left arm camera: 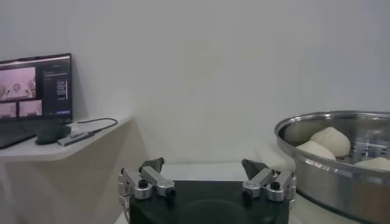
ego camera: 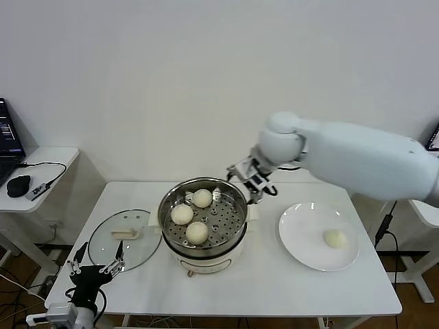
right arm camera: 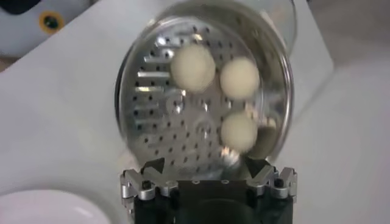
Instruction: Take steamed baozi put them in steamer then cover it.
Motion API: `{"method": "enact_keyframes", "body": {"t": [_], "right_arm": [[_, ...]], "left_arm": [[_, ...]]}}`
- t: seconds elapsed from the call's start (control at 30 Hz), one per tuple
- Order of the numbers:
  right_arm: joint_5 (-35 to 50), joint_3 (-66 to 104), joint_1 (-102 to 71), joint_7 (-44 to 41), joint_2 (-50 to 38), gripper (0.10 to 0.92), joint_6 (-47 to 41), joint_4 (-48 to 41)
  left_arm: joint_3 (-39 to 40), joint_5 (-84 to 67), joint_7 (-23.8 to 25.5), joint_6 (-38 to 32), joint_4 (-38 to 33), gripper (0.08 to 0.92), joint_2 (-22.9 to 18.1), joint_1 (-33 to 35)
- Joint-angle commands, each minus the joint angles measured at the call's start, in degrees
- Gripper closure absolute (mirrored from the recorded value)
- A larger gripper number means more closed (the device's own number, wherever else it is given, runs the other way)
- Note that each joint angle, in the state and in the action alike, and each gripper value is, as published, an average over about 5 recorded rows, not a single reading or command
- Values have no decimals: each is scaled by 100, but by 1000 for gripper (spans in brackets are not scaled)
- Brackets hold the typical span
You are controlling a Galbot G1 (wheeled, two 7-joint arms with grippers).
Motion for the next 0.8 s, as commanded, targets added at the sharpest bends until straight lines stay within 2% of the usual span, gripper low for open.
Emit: {"method": "enact_keyframes", "body": {"t": [0.03, 0.37, 0.8], "right_arm": [[-450, 1008, -1400, -192, -1634, 203, -274, -204], [-1374, 2383, -3293, -304, -1982, 203, 78, -925], [-2133, 3116, -4168, -166, -1591, 203, 271, -1722]], "left_arm": [[30, 0, 4, 3, 33, 177, 28, -16], [70, 22, 3, 13, 95, 177, 34, -6], [-6, 29, 2, 8, 156, 177, 27, 105]]}}
